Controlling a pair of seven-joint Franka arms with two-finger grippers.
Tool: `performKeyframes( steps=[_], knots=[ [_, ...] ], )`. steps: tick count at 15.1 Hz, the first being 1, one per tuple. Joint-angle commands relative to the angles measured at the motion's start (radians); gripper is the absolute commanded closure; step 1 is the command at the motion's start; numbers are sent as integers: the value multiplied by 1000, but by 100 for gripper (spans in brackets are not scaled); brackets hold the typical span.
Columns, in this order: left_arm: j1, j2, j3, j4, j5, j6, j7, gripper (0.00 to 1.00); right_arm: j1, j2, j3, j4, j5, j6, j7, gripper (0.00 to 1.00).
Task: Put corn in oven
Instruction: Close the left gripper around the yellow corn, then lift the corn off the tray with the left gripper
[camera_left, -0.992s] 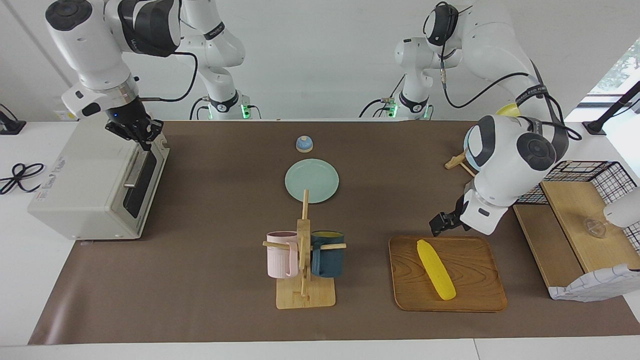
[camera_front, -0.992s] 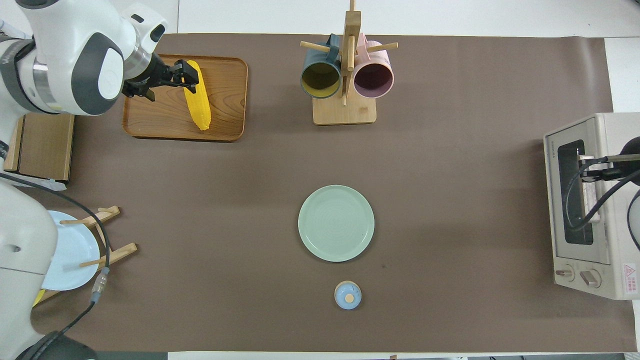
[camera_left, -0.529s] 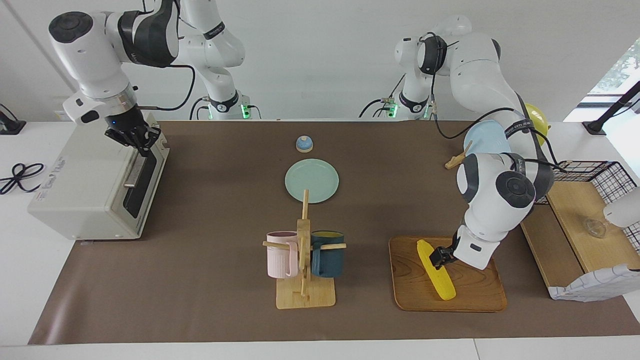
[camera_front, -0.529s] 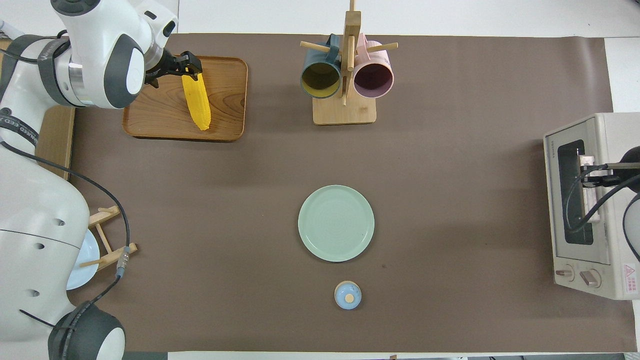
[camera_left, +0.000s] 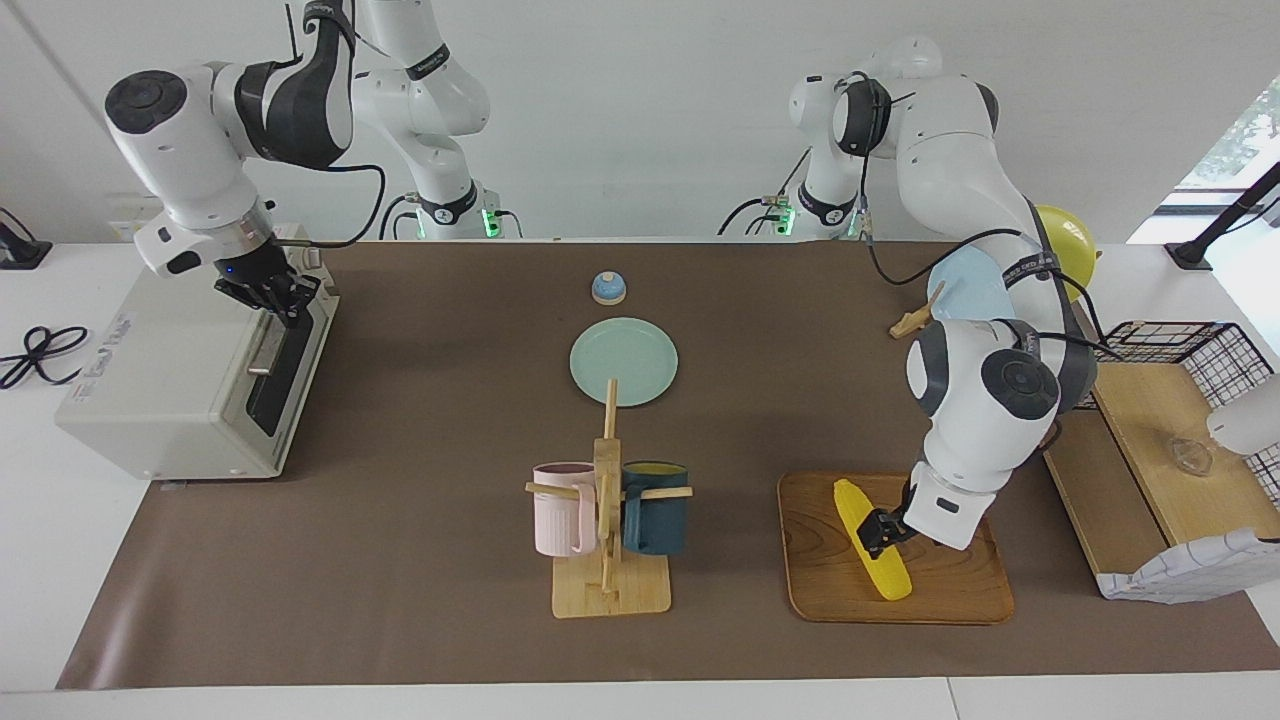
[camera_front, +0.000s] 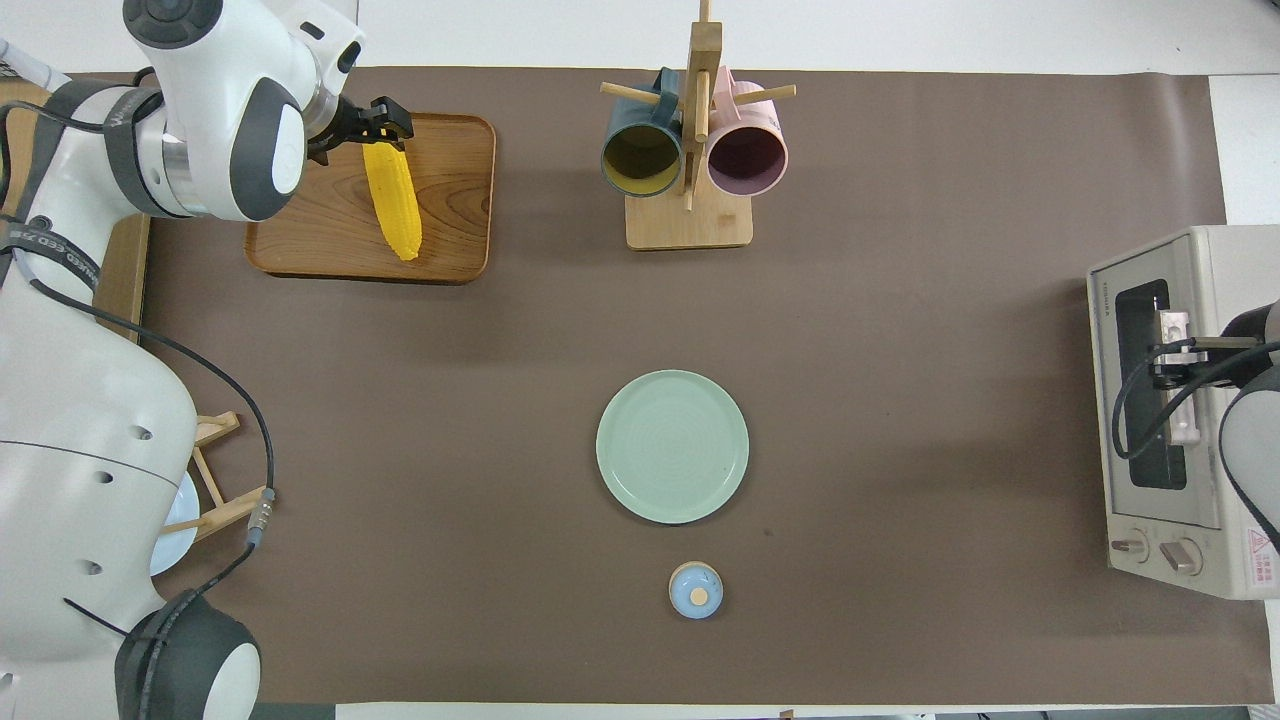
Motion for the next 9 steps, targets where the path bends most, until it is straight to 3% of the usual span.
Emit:
performKeyframes(
  steps=[1,7,9],
  knots=[
    [-8,71,13,61,21,23,-12,0,-16,-1,10,-23,-10,46,2,100],
    [-3,72,6,49,6,56,-12,0,-19,14,8,-22,-33,54,-50,100],
    [-3,68,6,20,3,76,-12,4,-35,14,8,-20,-43,54,-75,100]
  ],
)
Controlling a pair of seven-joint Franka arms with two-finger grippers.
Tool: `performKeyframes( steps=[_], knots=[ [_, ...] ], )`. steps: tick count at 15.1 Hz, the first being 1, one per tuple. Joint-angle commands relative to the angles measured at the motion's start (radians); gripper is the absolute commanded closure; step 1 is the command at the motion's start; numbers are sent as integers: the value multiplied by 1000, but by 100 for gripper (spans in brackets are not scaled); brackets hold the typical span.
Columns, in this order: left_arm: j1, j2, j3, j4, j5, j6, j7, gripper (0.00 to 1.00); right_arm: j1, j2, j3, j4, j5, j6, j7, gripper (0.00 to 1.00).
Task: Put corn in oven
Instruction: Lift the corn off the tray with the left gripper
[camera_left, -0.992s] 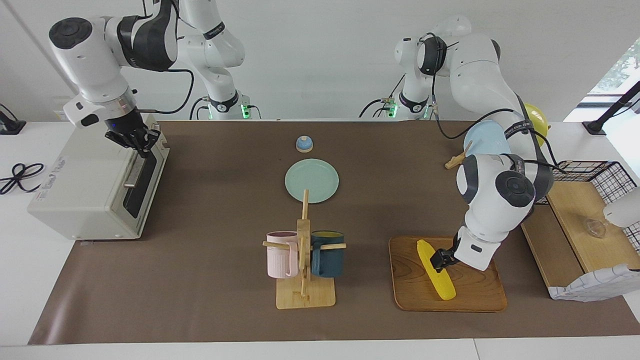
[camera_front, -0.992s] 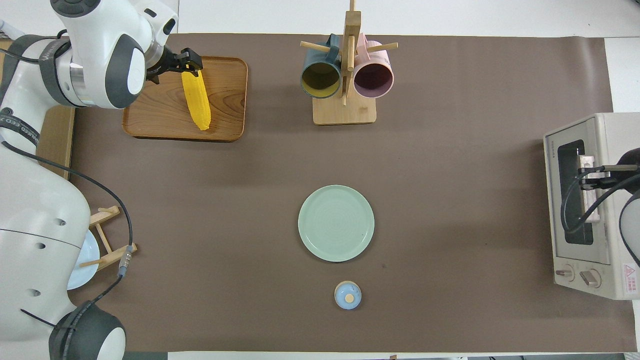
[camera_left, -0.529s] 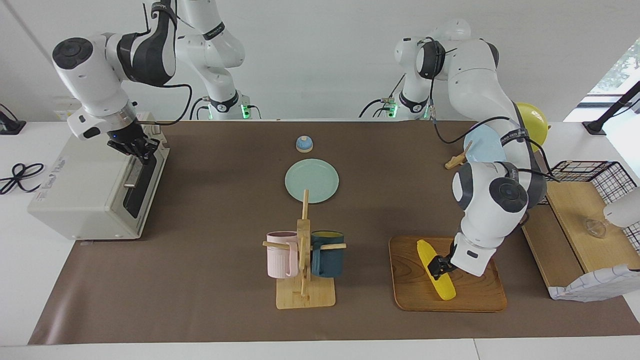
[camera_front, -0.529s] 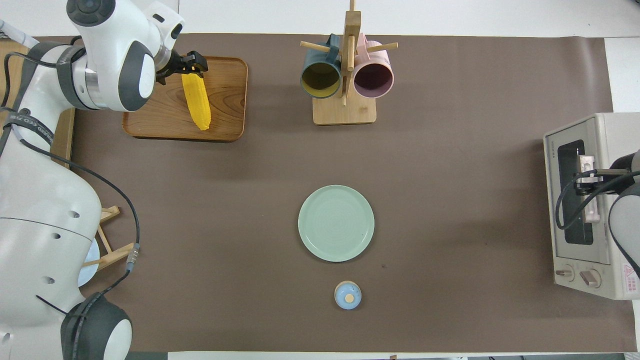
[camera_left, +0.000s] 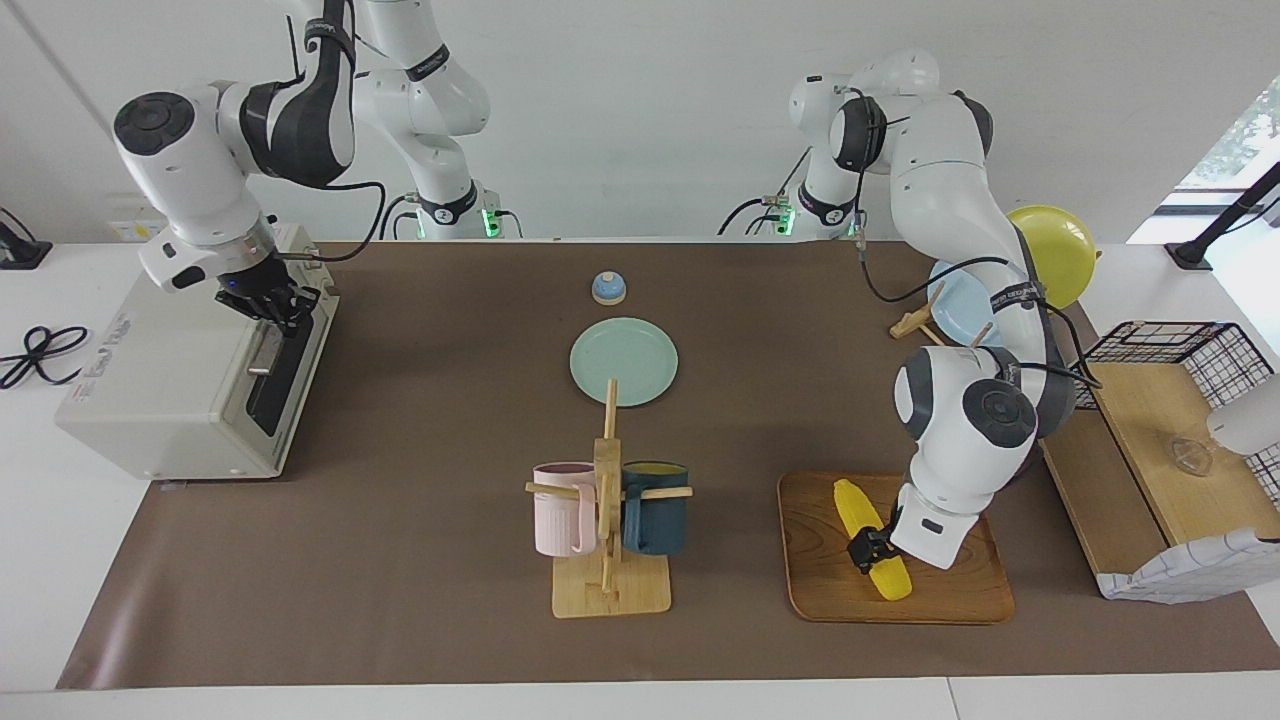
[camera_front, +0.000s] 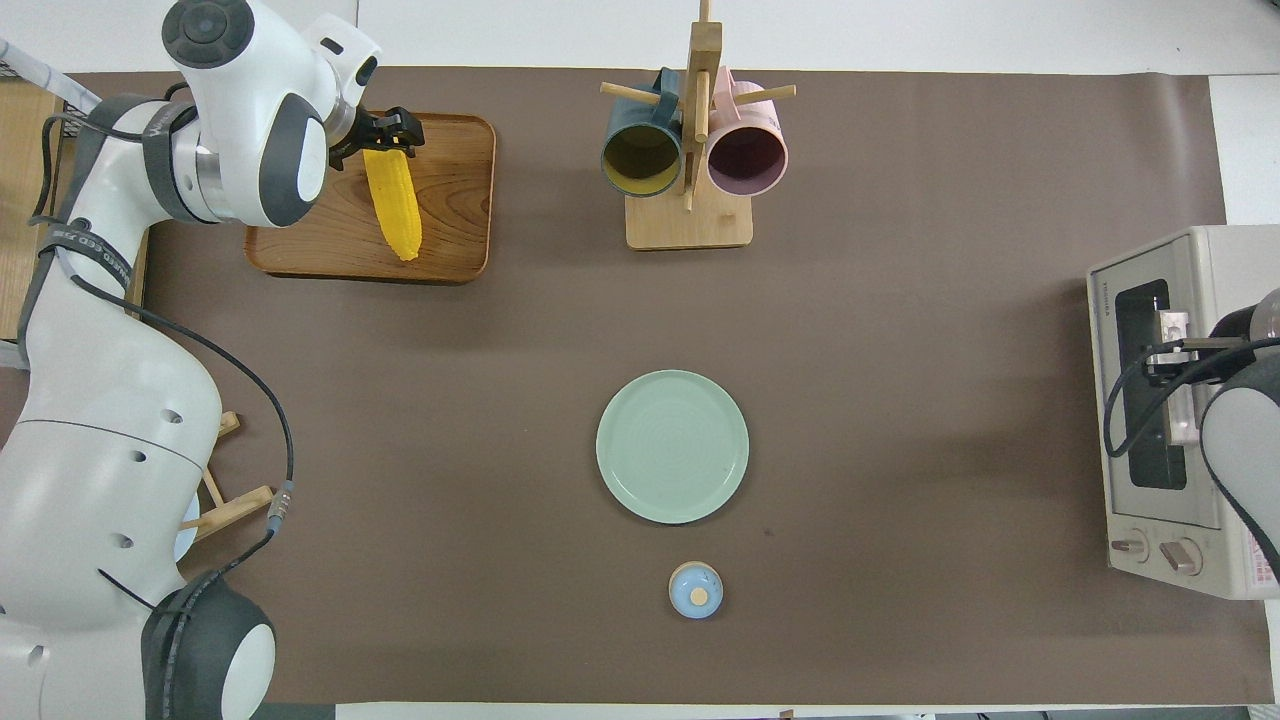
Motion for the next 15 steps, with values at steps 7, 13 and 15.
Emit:
performKeyframes(
  steps=[7,13,15],
  knots=[
    [-5,4,8,-37,-11,71,-12,36,-53,-4,8,-9,-17,9,-86,100],
    [-5,-2,8,-30,-42,17,-12,100,-51,-4,10,-9,-17,11,-86,100],
    [0,-48,8,-32,-59,-28,-11,100,-48,-6,10,-13,-17,11,-85,100]
  ],
)
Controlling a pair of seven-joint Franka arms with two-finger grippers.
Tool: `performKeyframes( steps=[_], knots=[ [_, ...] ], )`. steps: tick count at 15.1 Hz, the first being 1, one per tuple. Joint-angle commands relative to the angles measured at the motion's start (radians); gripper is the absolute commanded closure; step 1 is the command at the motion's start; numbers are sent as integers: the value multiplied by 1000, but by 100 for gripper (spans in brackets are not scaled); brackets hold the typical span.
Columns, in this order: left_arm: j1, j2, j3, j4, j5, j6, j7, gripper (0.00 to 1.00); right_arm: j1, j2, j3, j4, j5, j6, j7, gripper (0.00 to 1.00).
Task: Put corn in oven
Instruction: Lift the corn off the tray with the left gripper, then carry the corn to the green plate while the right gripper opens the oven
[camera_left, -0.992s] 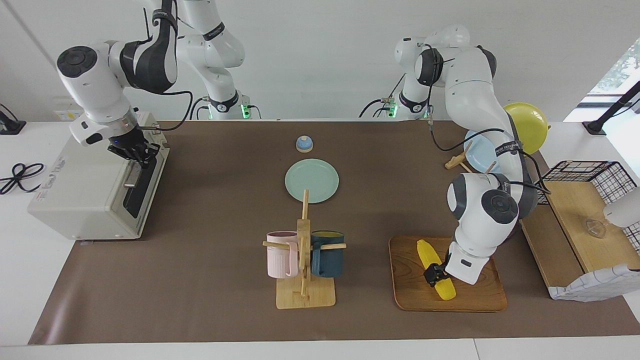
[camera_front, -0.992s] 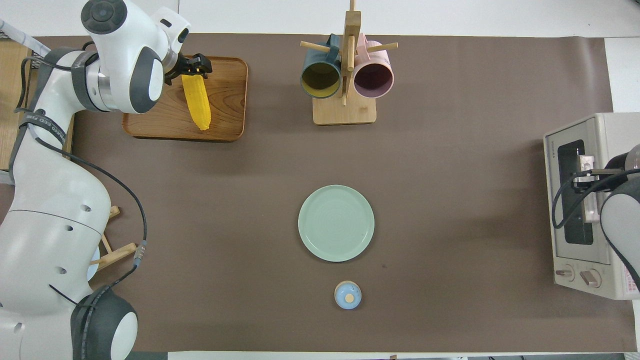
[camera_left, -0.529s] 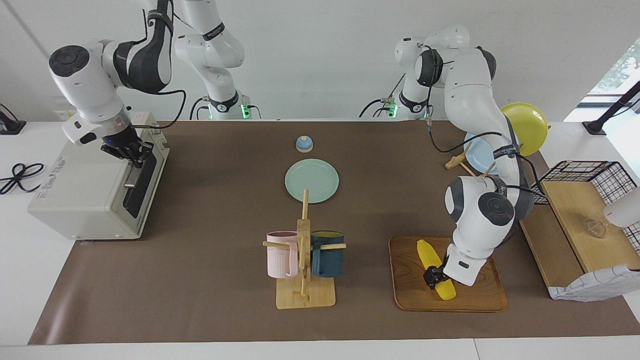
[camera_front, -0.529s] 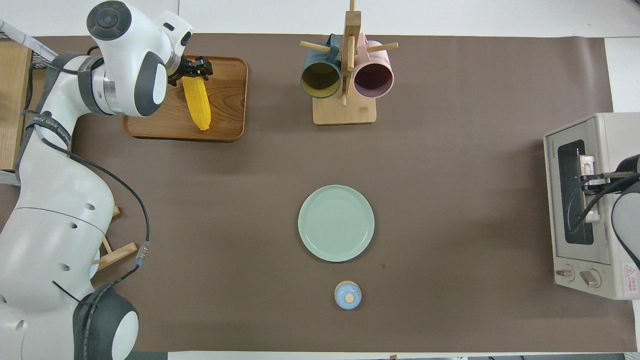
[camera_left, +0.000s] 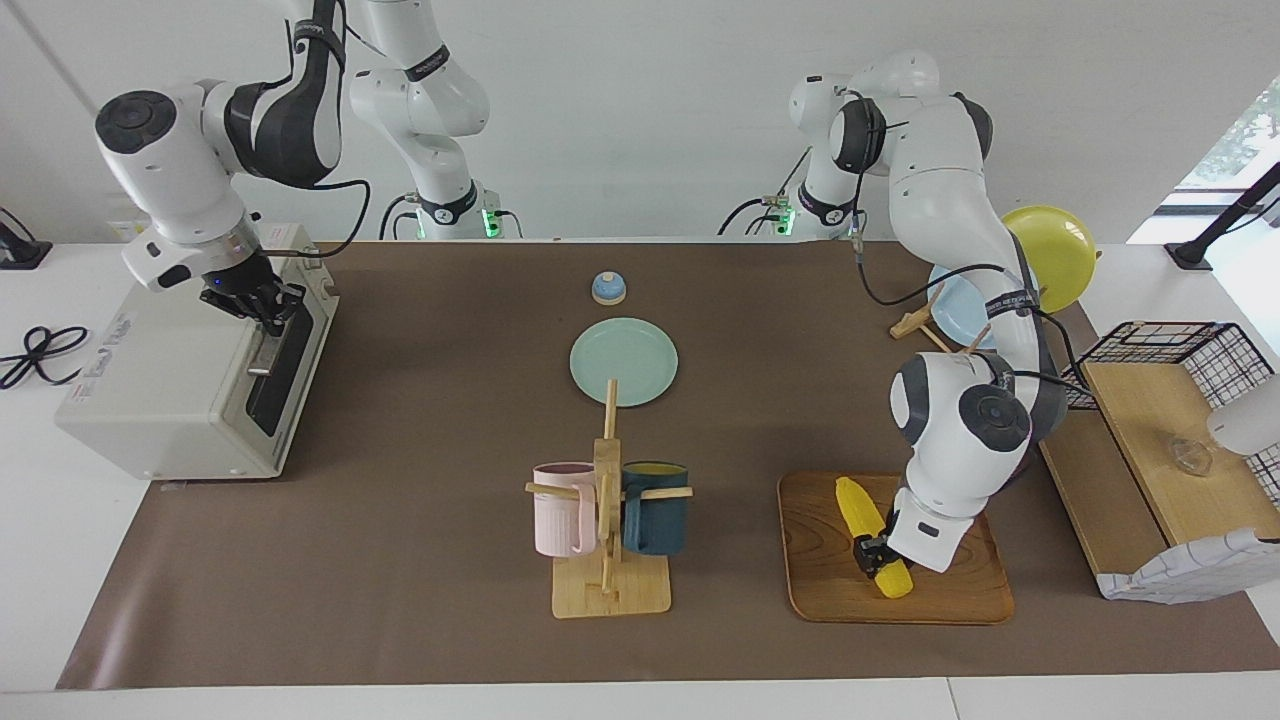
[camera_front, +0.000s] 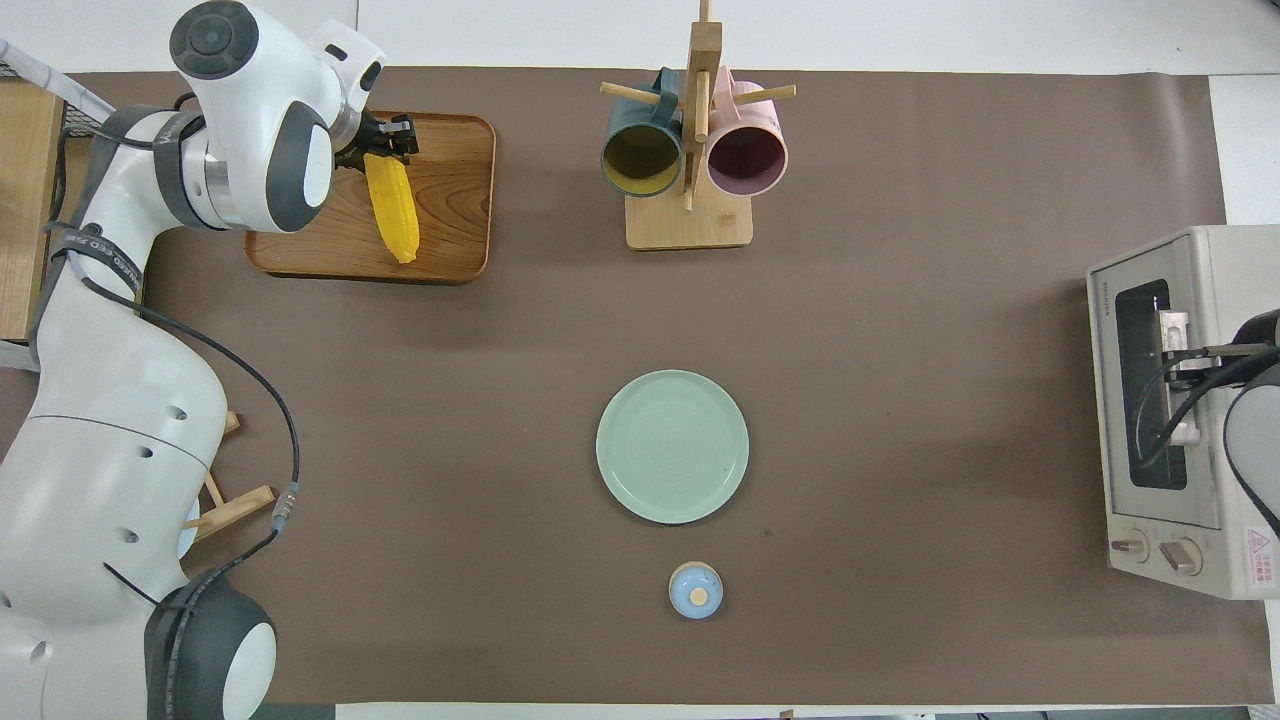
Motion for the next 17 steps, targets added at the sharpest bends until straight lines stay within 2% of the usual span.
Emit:
performKeyframes(
  steps=[1,4,8,10,12,17],
  knots=[
    [1,-84,9,-11,-39,-112,-9,100,-14,-7,10,-23,-12,12,-18,100],
    [-16,-191,10,-33,-51,-183,-129,100,-6,-6,11,-26,-11,18,-17,100],
    [-124,-465,7,-323,-59,-203,-283,100,26,13,13,-30,1,44,-11,100],
    [-200,-545,7,-428,-59,-201,-363,100,34,22,13,-59,4,94,-11,100],
    [-287,-584,5,-505,-62,-183,-435,100,54,43,13,-78,8,143,0,100],
    [-450,-703,-1,-845,-88,160,-469,100,106,102,14,-79,8,205,45,100]
  ],
)
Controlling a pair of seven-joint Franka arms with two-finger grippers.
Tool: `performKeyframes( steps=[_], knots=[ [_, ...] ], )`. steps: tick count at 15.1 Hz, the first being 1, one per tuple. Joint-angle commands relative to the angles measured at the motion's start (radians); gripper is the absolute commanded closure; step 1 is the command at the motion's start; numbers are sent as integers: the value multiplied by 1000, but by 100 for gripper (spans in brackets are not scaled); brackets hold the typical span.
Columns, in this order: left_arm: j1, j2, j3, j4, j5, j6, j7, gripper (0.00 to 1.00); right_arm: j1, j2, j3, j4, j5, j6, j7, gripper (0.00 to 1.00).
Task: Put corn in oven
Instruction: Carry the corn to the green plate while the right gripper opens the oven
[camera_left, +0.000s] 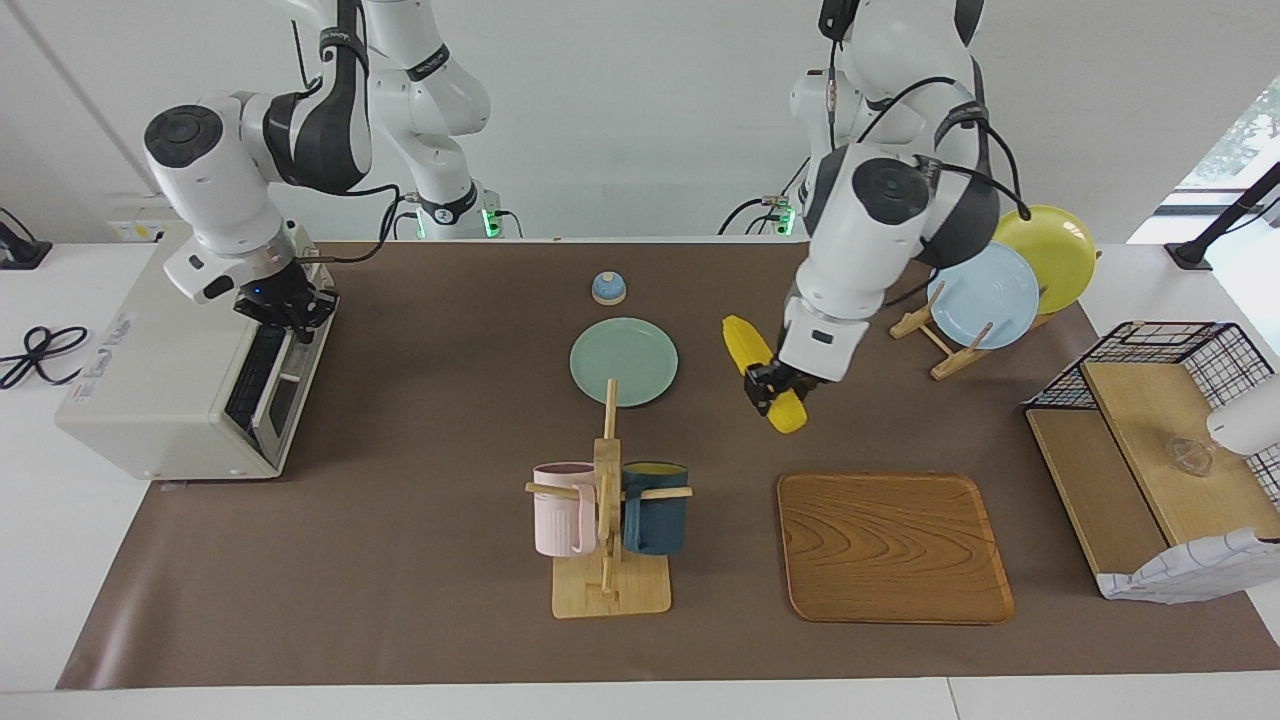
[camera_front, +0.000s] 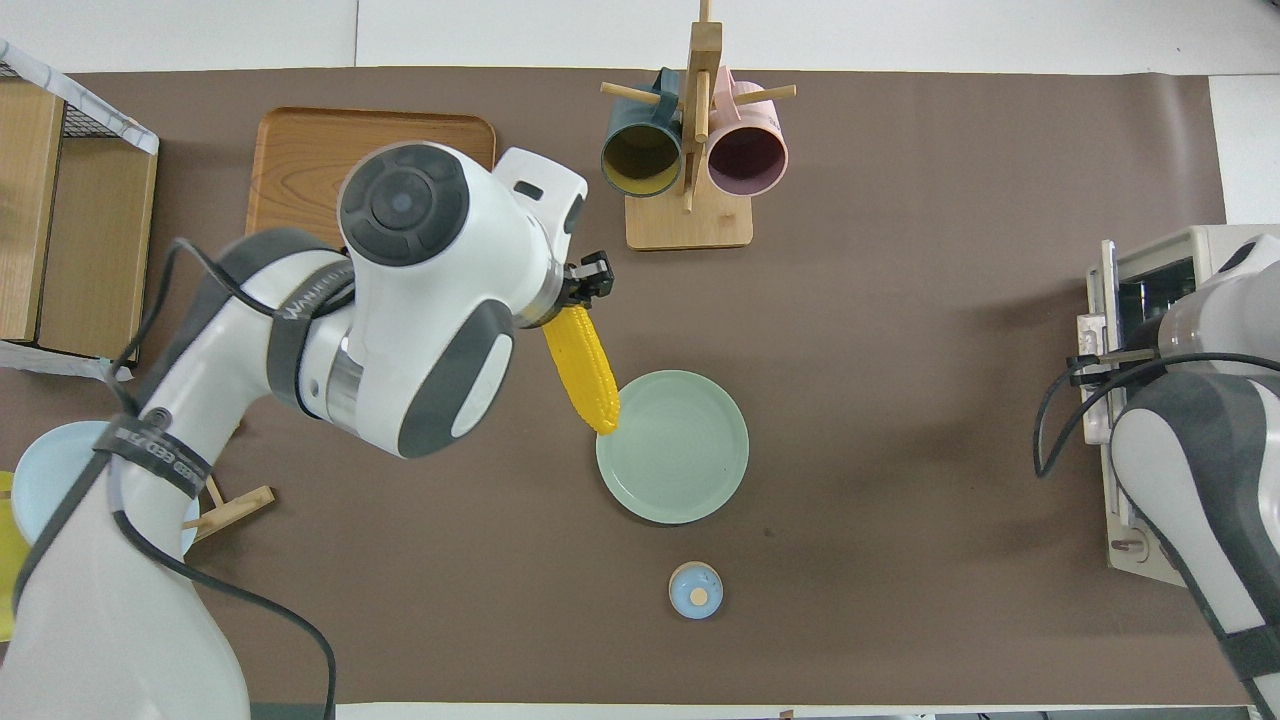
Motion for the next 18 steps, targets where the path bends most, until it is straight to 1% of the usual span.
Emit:
performKeyframes(
  steps=[1,2,5,8,10,13,15,18],
  knots=[
    [-78,-104,17,-257,-22,211,7,100,-4,88,-7,-4,-13,120,1,100],
    [-102,-102,17,-284,-22,253,4,100,-2,96,-5,-13,-13,136,2,100],
    [-149,-73,17,-289,-22,279,-1,100,0,125,-5,-23,-4,194,4,100],
    [-182,-33,17,-289,-22,334,-5,100,42,122,-2,-49,-1,234,46,100],
    [-208,-12,17,-289,-22,354,-7,100,49,125,-2,-52,-1,248,51,100],
    [-213,21,17,-287,-22,394,-4,100,50,154,-1,-70,-1,295,56,100],
    [-224,37,18,-287,-22,399,-2,100,55,165,-2,-73,-1,303,63,100],
    [-222,42,18,-281,-22,416,2,100,56,165,-1,-89,-1,306,70,100]
  ],
)
